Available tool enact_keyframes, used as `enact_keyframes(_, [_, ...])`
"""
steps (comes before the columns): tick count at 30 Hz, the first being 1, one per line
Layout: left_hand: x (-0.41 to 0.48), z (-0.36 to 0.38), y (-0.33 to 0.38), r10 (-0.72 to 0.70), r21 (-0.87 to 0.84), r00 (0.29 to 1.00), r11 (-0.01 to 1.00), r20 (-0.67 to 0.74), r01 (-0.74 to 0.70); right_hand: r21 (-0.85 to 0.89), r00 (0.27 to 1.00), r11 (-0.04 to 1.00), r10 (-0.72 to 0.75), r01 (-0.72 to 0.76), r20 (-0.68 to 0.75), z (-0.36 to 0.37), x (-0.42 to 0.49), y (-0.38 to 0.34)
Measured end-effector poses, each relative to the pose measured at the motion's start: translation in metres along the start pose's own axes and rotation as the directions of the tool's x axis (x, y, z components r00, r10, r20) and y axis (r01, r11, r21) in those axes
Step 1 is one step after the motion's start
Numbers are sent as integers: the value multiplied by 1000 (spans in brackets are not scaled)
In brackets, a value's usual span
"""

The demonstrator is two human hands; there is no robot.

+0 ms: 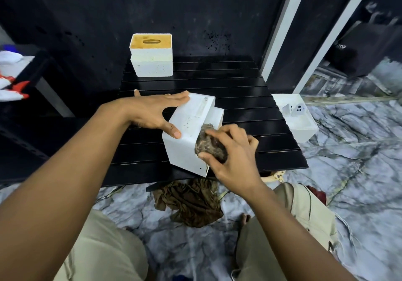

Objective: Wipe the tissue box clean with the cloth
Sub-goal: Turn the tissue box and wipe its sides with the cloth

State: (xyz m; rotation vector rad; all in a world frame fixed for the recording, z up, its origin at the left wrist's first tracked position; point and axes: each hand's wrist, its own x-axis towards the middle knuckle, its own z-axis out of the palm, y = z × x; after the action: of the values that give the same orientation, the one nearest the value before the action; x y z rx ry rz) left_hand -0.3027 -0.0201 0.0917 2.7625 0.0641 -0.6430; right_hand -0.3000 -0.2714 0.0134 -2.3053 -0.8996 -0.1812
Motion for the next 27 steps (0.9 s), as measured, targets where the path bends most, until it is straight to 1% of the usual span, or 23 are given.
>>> enact_keyframes(2, [-1,1,3,-2,6,1000,1000,-3,2,-68,998,997,-30,26,-61,6,3,-3])
enact_keyframes(4, [-2,2,1,13,-17,1000,1000,2,-13,-80,988,991,-119,111,-97,4,1,6])
enact_keyframes(5, [-2,2,0,27,-35,1000,999,8,-27,-72,985,989,-133,126,-108,1,0,13])
enact_keyframes(6, [-2,2,-2,37,-52,999,998,14,-37,-38,988,995,-101,97,-121,-1,2,20])
enact_keyframes(8, [-3,1,-5,38,-78,999,996,16,-36,90,990,995,43,-31,-135,-4,16,32])
enact_keyframes(9, [-3,1,-5,34,-84,999,996,13,-33,124,986,988,108,-91,-131,-3,25,36])
enact_keyframes(11, [-2,3,-4,39,-82,999,996,6,-38,101,965,976,206,-192,-164,-1,44,43])
enact_keyframes(13, [-3,4,-3,37,-88,999,995,1,-37,101,921,950,311,-296,-233,-5,63,46])
enact_keyframes(14, [-3,4,-3,34,-99,999,995,0,-33,116,912,942,334,-314,-241,-7,69,46])
enact_keyframes(15, [-3,5,-3,34,-106,999,994,-4,-34,124,927,950,309,-288,-212,-8,74,44])
enact_keyframes(17, [-3,5,-4,37,-114,999,993,-6,-37,84,985,984,161,-156,-62,-6,73,38])
enact_keyframes(18, [-3,5,-4,37,-116,999,993,-8,-38,45,996,995,86,-86,4,-3,68,36])
enact_keyframes(19, [-2,5,-5,39,-115,999,993,-10,-40,17,999,999,26,-27,38,-1,61,33])
enact_keyframes(21, [-1,5,-5,38,-107,999,994,-12,-39,-6,997,998,-56,56,54,0,46,27])
enact_keyframes(22, [-1,5,-4,33,-101,999,994,-14,-35,-9,996,998,-68,69,49,0,38,24])
enact_keyframes(25, [-1,5,-1,24,-83,1000,996,-20,-26,2,1000,1000,-27,27,-17,-2,14,11])
enact_keyframes(27, [-2,5,1,9,-79,1000,997,-26,-11,40,999,998,-42,43,-15,-3,-2,1])
